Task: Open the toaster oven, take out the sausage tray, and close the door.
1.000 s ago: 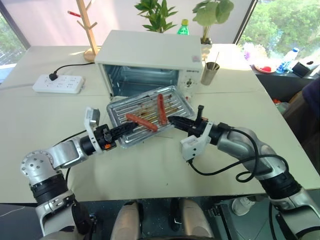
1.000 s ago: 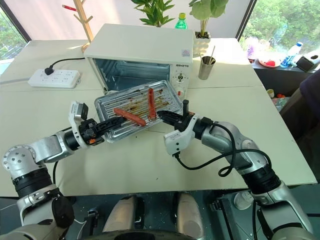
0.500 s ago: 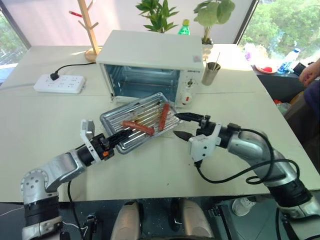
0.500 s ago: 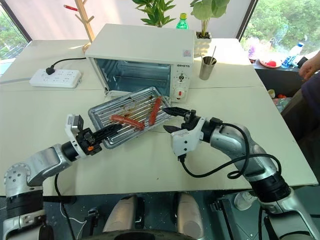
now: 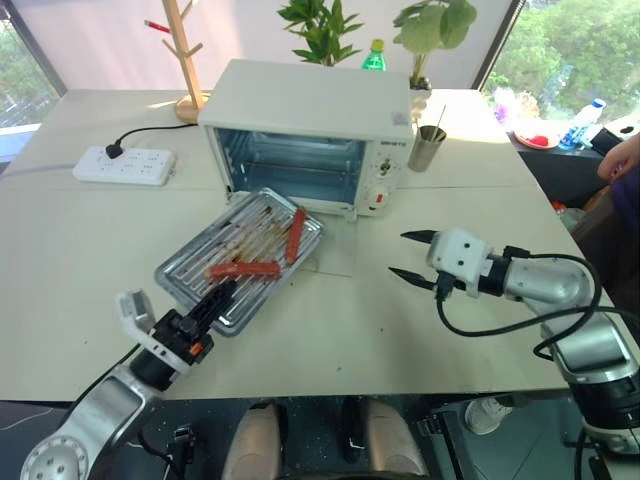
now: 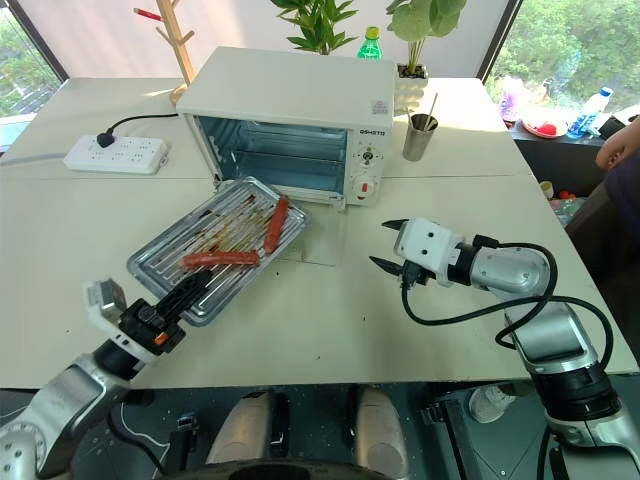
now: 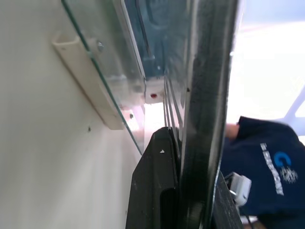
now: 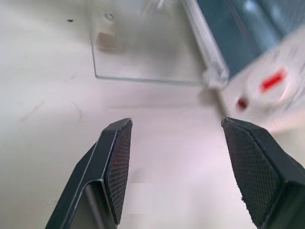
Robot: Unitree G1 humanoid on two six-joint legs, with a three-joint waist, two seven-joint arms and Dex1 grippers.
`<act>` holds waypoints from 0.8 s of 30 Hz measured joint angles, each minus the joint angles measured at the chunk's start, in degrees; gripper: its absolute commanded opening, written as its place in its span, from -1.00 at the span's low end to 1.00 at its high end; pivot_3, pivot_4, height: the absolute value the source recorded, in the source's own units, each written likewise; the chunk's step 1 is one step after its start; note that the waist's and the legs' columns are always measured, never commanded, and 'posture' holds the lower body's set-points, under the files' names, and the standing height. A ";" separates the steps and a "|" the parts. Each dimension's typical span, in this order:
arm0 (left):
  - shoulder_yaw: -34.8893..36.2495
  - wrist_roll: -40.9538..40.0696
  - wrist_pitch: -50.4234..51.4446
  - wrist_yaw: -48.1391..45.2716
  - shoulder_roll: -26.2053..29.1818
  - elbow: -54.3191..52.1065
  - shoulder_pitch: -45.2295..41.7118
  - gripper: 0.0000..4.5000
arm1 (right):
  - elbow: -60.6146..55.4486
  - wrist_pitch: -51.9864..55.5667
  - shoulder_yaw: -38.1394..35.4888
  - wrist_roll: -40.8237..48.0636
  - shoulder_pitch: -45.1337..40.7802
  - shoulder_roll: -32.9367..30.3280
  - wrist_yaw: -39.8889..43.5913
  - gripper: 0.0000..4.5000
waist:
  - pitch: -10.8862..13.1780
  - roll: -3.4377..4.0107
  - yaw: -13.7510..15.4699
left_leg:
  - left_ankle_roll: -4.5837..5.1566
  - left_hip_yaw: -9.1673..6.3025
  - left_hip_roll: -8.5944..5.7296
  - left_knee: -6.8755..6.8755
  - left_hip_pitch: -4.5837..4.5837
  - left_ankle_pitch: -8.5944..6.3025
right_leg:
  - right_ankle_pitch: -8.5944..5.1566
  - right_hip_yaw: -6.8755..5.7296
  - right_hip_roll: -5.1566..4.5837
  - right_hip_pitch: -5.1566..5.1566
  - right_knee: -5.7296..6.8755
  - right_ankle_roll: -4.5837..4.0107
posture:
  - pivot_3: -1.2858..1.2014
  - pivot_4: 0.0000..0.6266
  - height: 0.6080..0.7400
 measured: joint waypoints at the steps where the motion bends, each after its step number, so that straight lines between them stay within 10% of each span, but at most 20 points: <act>1: 0.37 -0.02 -1.58 -0.19 -0.60 -1.43 1.88 -1.00 | 1.12 1.40 0.03 0.77 -0.84 0.52 0.04 0.35 | 0.02 0.09 0.06 | 0.01 0.00 0.02 -0.01 -0.02 -0.01 | 0.00 0.00 0.00 0.00 -0.04 0.00 | 0.03 -0.52 0.65; 24: 8.75 -0.50 -26.98 -4.13 -6.10 -10.58 16.01 -1.00 | 19.75 0.81 8.18 -0.04 -10.63 12.02 0.91 0.35 | 0.06 0.17 0.01 | 1.00 0.49 -0.22 0.17 -0.33 -0.62 | -0.04 0.38 -0.02 -0.09 -0.61 0.16 | 0.03 -0.52 0.65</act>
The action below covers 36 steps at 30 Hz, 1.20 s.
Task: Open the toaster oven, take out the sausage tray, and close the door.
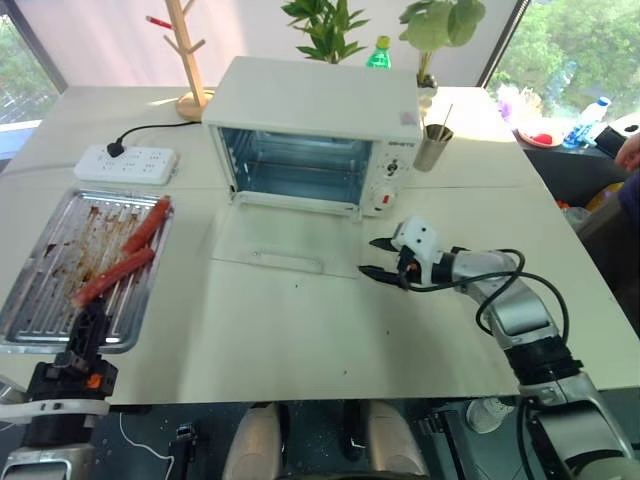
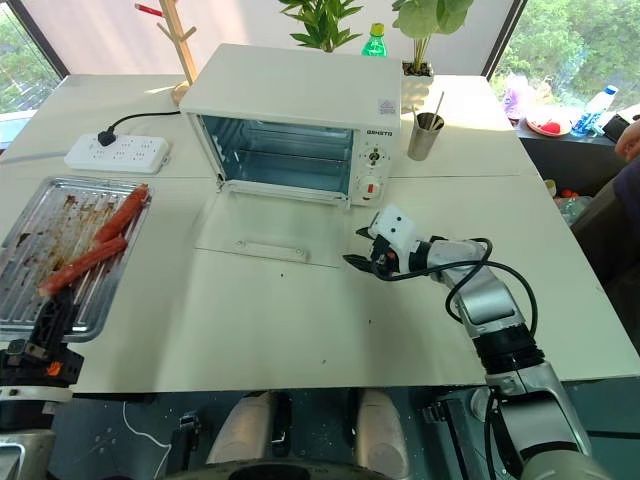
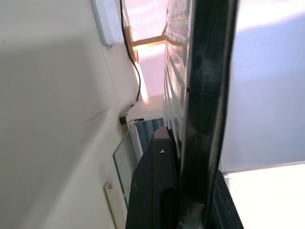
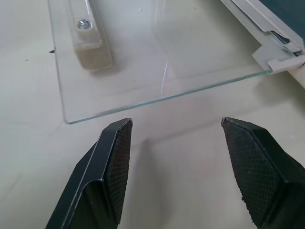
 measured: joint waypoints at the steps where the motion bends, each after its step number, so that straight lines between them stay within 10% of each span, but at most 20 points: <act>1: 0.22 0.00 -0.14 0.04 0.37 0.12 -0.11 -1.00 | 0.29 -0.05 0.34 -0.08 -0.14 0.32 -0.03 0.35 | 0.00 0.00 0.00 | 0.00 -0.01 0.00 0.00 0.00 0.00 | 0.00 0.00 0.01 0.00 0.00 0.00 | 0.03 -0.52 0.65; 23: 4.55 -0.02 8.42 -2.29 8.07 9.39 -3.27 -1.00 | -7.20 5.51 -4.66 3.51 -4.18 3.80 -4.74 0.35 | 0.06 0.10 0.07 | -0.01 -0.09 0.09 -0.05 -0.09 0.00 | 0.00 -0.15 0.05 -0.13 0.11 0.00 | 0.03 -0.52 0.65; 36: -0.84 0.00 20.90 -3.40 17.88 13.37 -10.21 -1.00 | -19.28 11.77 -7.75 9.16 4.02 -6.12 0.56 0.35 | 0.08 0.14 -0.10 | -0.02 -0.10 0.11 -0.03 -0.09 0.00 | 0.01 -0.16 0.01 -0.15 0.14 0.00 | 0.03 -0.52 0.65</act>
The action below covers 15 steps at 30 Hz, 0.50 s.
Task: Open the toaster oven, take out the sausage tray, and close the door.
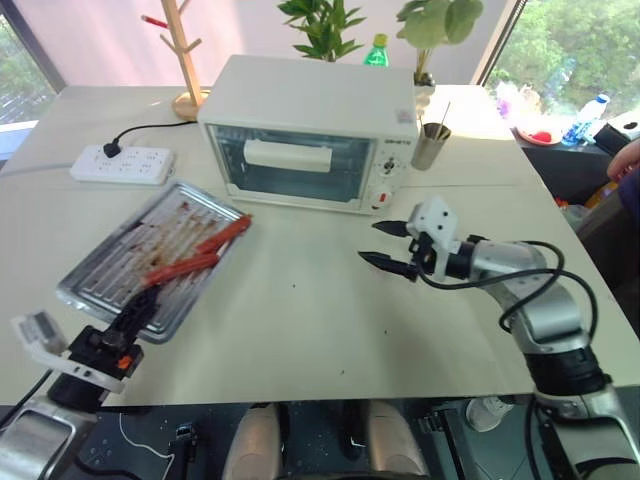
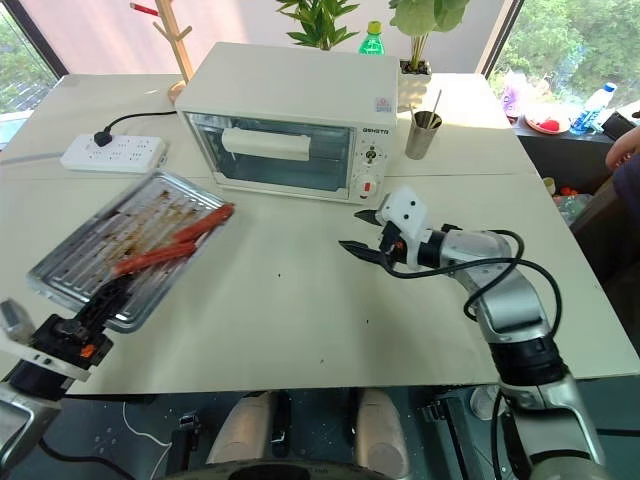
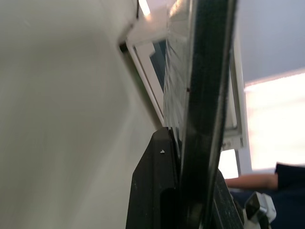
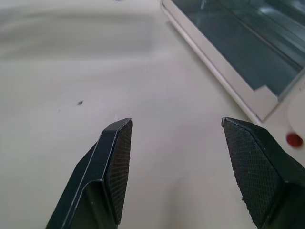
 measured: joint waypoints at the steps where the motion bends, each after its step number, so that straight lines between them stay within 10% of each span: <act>1: -0.20 0.00 1.41 -0.81 0.67 1.24 -0.94 -1.00 | -1.71 1.87 -1.07 1.33 0.52 -1.24 0.12 0.35 | 0.04 0.08 0.12 | 0.00 -0.01 0.00 0.00 0.00 0.00 | 0.00 0.00 0.00 -0.01 0.04 0.00 | 0.03 -0.52 0.65; 15: -15.97 0.34 19.83 -8.63 12.19 21.86 -17.95 -1.00 | -15.84 11.16 -16.22 13.21 14.08 -16.16 5.06 0.35 | 0.09 0.22 0.37 | -0.01 -0.03 -0.01 -0.03 -0.06 0.00 | -0.01 -0.03 -0.13 -0.06 0.05 0.01 | 0.03 -0.52 0.65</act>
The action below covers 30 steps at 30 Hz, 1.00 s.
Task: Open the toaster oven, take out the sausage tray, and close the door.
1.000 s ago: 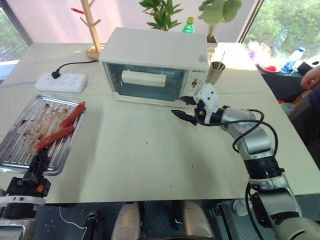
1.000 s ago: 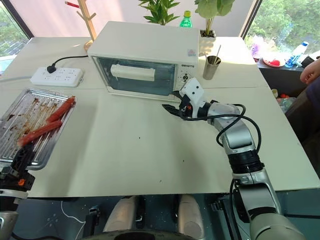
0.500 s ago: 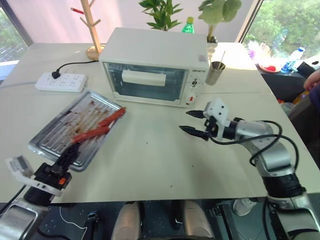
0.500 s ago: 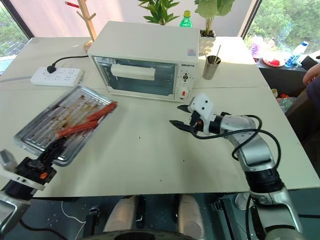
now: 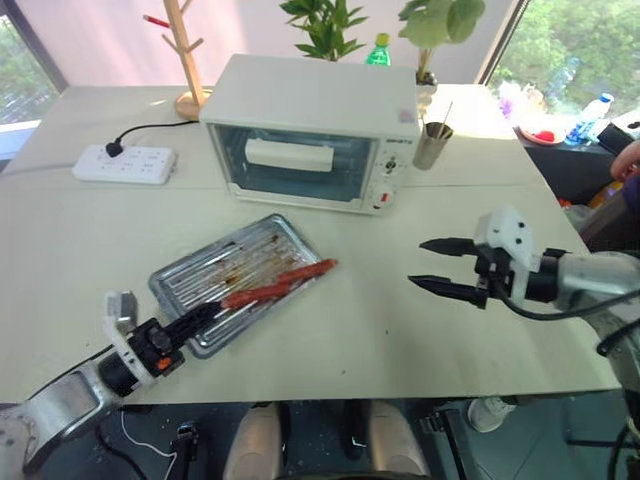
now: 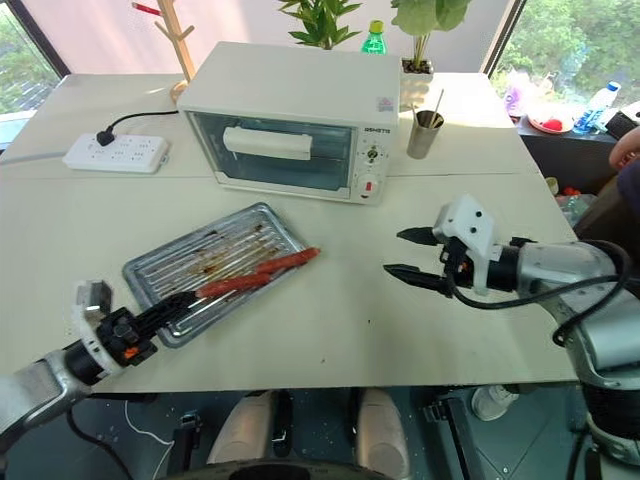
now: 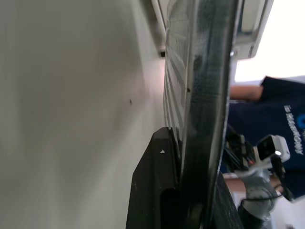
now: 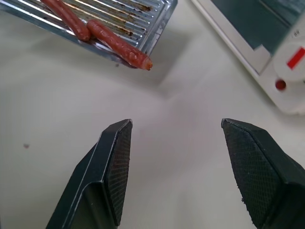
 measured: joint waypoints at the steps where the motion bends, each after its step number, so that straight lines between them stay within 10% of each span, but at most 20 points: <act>1: -1.21 0.30 0.73 -0.29 0.01 1.68 -2.14 -1.00 | -0.67 0.59 -0.74 0.43 0.59 -0.37 -0.20 0.35 | 0.00 -0.01 -0.03 | 0.00 0.01 0.00 0.00 -0.03 0.00 | 0.00 0.00 0.02 -0.04 -0.01 0.00 | 0.03 -0.52 0.65; 23: -13.74 30.80 17.17 -22.53 -4.64 25.73 -33.45 -1.00 | -11.75 7.42 -14.55 6.83 14.93 -2.34 -6.26 0.35 | -0.29 0.46 1.84 | -0.05 0.02 -0.18 0.05 0.01 0.05 | 0.01 -0.15 -0.21 0.15 0.01 0.04 | 0.03 -0.52 0.65; 30: -13.95 40.32 19.07 -27.50 -5.01 29.11 -36.79 0.52 | -12.15 6.85 -13.88 6.83 15.36 -0.55 -9.73 0.38 | -0.25 0.40 1.26 | -0.05 0.00 -0.16 0.04 -0.08 0.05 | 0.00 -0.16 -0.15 0.04 0.02 0.11 | 0.03 -0.52 0.65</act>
